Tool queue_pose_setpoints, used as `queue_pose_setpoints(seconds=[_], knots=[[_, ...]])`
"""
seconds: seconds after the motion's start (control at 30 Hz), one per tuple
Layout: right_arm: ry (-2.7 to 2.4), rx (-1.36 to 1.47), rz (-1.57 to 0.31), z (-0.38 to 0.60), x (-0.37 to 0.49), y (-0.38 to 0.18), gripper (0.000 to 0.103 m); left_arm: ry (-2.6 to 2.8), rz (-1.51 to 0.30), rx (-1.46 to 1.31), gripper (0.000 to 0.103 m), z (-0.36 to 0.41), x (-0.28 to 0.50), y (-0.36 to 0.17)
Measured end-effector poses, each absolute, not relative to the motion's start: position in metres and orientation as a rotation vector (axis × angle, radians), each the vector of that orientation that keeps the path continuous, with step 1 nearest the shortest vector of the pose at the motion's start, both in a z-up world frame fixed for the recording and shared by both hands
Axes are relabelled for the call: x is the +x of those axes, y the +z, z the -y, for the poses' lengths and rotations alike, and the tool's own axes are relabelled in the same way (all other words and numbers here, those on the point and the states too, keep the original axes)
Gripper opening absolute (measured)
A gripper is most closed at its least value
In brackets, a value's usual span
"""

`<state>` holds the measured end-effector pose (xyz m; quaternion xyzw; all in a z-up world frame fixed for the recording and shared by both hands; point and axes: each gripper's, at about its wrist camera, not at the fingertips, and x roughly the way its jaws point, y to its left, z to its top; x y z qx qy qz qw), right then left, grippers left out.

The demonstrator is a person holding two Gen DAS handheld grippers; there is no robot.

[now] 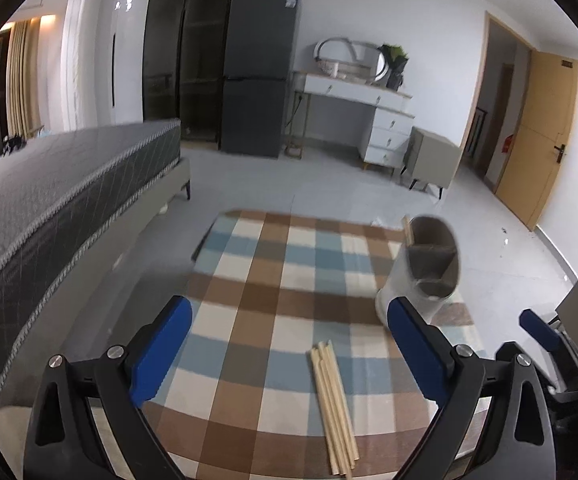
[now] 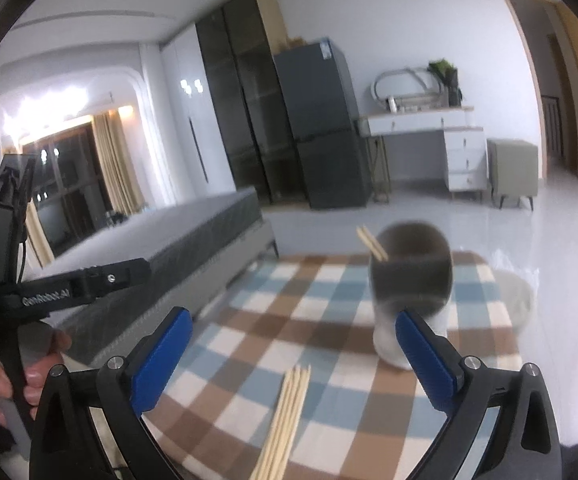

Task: Organize utensils
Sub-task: 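Lower the right tool back toward the chopstick bundle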

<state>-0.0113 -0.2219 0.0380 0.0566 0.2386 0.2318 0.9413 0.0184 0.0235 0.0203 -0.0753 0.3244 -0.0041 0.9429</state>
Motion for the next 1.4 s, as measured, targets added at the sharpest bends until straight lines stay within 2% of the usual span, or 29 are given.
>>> queue_pose_setpoints(seconds=[0.17, 0.27, 0.53, 0.67, 0.8, 0.9, 1.0, 1.17, 1.4], knots=[[0.477, 0.081, -0.654, 0.205, 0.009, 0.007, 0.103, 0.008, -0.731, -0.193, 0.096, -0.037, 0.034, -0.019], [0.475, 0.057, -0.747, 0.196, 0.026, -0.009, 0.097, 0.035, -0.767, -0.188, 0.096, -0.044, 0.039, -0.037], [0.489, -0.032, -0.984, 0.16, 0.079, -0.057, 0.062, 0.103, -0.91, -0.299, 0.096, -0.074, 0.058, -0.065], [0.523, -0.131, -1.09, 0.136, 0.1, -0.084, 0.056, 0.127, -0.938, -0.332, 0.096, -0.083, 0.062, -0.07], [0.515, -0.231, -1.152, 0.123, 0.116, -0.102, 0.038, 0.137, -0.957, -0.343, 0.096, -0.087, 0.065, -0.072], [0.497, -0.274, -1.191, 0.118, 0.129, -0.112, 0.036, 0.143, -0.974, -0.36, 0.096, -0.091, 0.066, -0.074], [0.486, -0.291, -1.235, 0.115, 0.141, -0.122, 0.027, 0.143, -0.994, -0.379, 0.096, -0.094, 0.068, -0.077], [0.465, -0.323, -1.29, 0.109, 0.15, -0.134, 0.02, 0.14, -1.015, -0.392, 0.096, -0.097, 0.069, -0.079], [0.489, -0.381, -1.322, 0.099, 0.144, -0.133, 0.019, 0.135, -1.033, -0.413, 0.096, -0.099, 0.071, -0.08]])
